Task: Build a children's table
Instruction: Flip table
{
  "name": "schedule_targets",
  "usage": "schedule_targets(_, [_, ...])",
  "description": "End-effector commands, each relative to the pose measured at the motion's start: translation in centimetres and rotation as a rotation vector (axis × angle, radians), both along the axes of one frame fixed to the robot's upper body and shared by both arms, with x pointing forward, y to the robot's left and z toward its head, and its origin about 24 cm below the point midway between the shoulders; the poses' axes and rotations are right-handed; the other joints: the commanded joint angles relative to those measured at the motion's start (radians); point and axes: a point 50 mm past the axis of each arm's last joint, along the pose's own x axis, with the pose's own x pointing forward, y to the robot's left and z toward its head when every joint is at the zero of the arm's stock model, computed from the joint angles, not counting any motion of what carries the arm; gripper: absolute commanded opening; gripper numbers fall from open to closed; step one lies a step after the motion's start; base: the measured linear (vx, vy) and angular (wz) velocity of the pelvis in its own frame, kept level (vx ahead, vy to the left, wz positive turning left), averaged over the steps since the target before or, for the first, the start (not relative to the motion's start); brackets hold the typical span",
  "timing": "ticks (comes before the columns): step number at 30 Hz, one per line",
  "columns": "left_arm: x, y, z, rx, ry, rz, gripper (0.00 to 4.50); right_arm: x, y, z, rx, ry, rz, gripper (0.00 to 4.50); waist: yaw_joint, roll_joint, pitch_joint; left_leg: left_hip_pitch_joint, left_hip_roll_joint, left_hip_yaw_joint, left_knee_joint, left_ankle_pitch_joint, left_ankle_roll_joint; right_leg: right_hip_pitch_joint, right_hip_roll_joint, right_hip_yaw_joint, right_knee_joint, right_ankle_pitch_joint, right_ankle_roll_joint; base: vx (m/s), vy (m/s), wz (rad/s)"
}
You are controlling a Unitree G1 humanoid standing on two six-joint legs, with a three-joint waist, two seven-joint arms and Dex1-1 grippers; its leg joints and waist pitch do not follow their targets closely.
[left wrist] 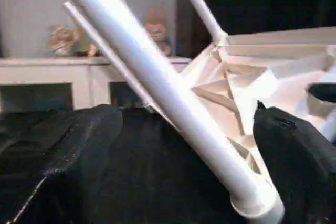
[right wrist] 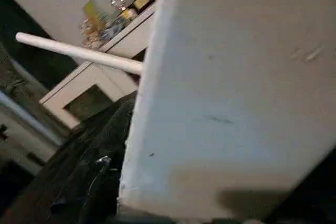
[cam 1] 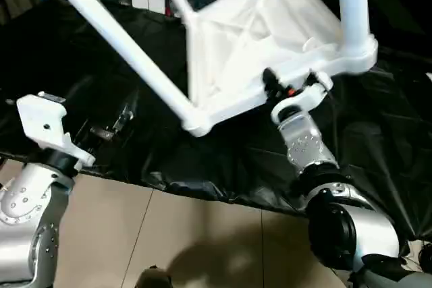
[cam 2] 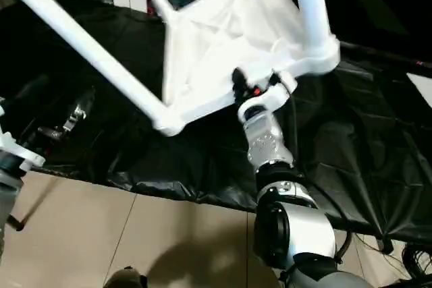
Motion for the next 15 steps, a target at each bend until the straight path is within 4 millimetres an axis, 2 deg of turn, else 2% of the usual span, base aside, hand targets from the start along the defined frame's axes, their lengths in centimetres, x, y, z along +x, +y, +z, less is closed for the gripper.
schedule_targets(1, [-0.2,-1.5,1.1,0.038,-0.030,-0.102,4.50,0.0,-3.3,1.3,-0.238,-0.050,-0.133,2.00,-0.014,0.027,-0.068,0.041,0.043,-0.012,-0.083,-0.202,-0.090,0.013,-0.079,0.045,-0.063,-0.044,-0.111,0.000,0.000,0.00])
schedule_targets(5, [0.0,-1.8,1.0,0.089,-0.013,-0.126,4.50,-0.2,-3.6,1.9,-0.366,-0.055,-0.167,2.00,-0.009,0.027,-0.067,0.040,0.040,-0.010,-0.082,-0.203,-0.106,0.011,-0.075,0.045,-0.062,-0.049,-0.093,0.000,0.000,0.00])
schedule_targets(8, [0.3,-1.7,0.9,0.113,-0.010,-0.110,4.50,-0.3,-3.6,2.2,-0.419,-0.062,-0.170,2.00,-0.007,0.025,-0.067,0.036,0.038,-0.012,-0.084,-0.209,-0.116,0.015,-0.076,0.046,-0.067,-0.065,-0.075,0.000,0.000,0.00])
schedule_targets(11, [0.8,-1.6,0.9,0.168,0.003,-0.095,4.50,-0.3,-3.4,2.7,-0.481,-0.058,-0.160,2.00,-0.011,0.025,-0.068,0.036,0.036,-0.014,-0.083,-0.207,-0.117,0.015,-0.073,0.046,-0.065,-0.059,-0.064,0.000,0.000,0.00])
schedule_targets(12, [1.1,-1.6,1.1,0.209,0.003,-0.089,4.50,-0.3,-3.5,2.7,-0.524,-0.045,-0.168,1.99,-0.016,0.022,-0.069,0.034,0.037,-0.014,-0.084,-0.208,-0.118,0.016,-0.073,0.046,-0.065,-0.063,-0.066,0.000,0.000,0.00])
schedule_targets(14, [1.5,-1.7,1.8,0.255,-0.017,-0.091,4.50,-0.3,-3.7,2.8,-0.565,-0.024,-0.198,1.99,-0.020,0.023,-0.069,0.040,0.036,-0.013,-0.082,-0.212,-0.118,0.011,-0.072,0.046,-0.064,-0.068,-0.070,0.000,0.000,0.00])
schedule_targets(15, [1.7,-1.7,2.2,0.272,-0.031,-0.085,4.50,-0.3,-3.7,2.8,-0.577,-0.018,-0.206,1.99,-0.022,0.022,-0.069,0.038,0.037,-0.014,-0.083,-0.213,-0.119,0.012,-0.072,0.046,-0.065,-0.067,-0.070,0.000,0.000,0.00])
